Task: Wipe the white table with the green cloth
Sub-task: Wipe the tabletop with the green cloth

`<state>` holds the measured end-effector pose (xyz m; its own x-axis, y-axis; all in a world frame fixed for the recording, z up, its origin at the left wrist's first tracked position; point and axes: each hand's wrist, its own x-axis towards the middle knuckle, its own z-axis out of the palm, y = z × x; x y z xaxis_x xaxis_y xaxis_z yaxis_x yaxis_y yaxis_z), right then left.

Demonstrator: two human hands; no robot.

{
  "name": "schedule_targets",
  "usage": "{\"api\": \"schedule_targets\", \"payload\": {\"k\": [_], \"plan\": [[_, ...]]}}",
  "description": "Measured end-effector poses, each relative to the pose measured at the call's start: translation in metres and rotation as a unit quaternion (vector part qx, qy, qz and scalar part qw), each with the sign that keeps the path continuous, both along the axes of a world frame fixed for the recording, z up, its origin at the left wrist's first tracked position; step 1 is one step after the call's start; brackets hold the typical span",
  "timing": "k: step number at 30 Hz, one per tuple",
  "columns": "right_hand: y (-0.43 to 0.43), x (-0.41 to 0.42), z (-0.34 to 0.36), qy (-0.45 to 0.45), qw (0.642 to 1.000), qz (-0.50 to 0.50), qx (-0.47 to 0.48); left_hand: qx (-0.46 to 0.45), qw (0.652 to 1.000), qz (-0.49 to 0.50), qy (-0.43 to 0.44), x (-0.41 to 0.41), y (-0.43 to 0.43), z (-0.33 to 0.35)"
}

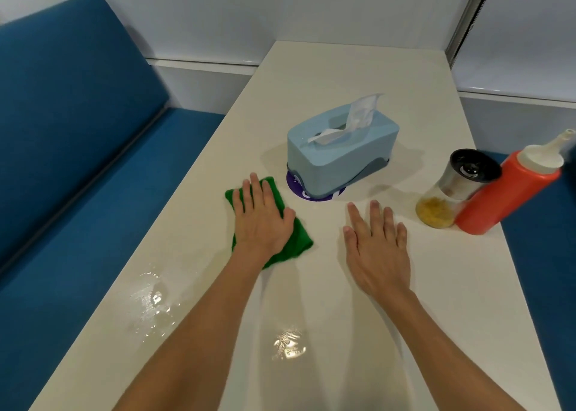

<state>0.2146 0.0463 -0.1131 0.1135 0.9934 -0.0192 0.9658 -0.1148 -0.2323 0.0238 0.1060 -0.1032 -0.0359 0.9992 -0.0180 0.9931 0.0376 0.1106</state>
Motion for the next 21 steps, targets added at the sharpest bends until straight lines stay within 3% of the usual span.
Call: {"api": "schedule_targets", "payload": {"k": [4,7,11,15,19,21], "plan": [[0.001,0.000,-0.001,-0.004,1.000,0.001,0.004,0.008,0.999,-0.016,-0.048,0.036,-0.015,-0.003],[0.001,0.002,-0.001,0.005,1.000,0.001,-0.001,0.028,0.986,-0.141,-0.082,0.028,-0.055,-0.003],[0.000,0.002,-0.001,0.006,1.000,0.005,-0.008,-0.009,0.957,-0.272,-0.096,-0.023,-0.069,-0.001],[0.000,0.000,0.001,0.005,1.000,0.003,-0.005,0.004,0.978,-0.197,-0.065,-0.042,-0.035,-0.003],[0.000,0.000,0.001,0.006,1.000,0.002,0.002,0.005,0.998,-0.018,-0.056,0.005,-0.007,-0.002],[0.000,0.000,0.002,0.010,1.000,0.001,0.001,0.006,0.998,0.003,-0.062,0.033,-0.014,-0.001]]}}
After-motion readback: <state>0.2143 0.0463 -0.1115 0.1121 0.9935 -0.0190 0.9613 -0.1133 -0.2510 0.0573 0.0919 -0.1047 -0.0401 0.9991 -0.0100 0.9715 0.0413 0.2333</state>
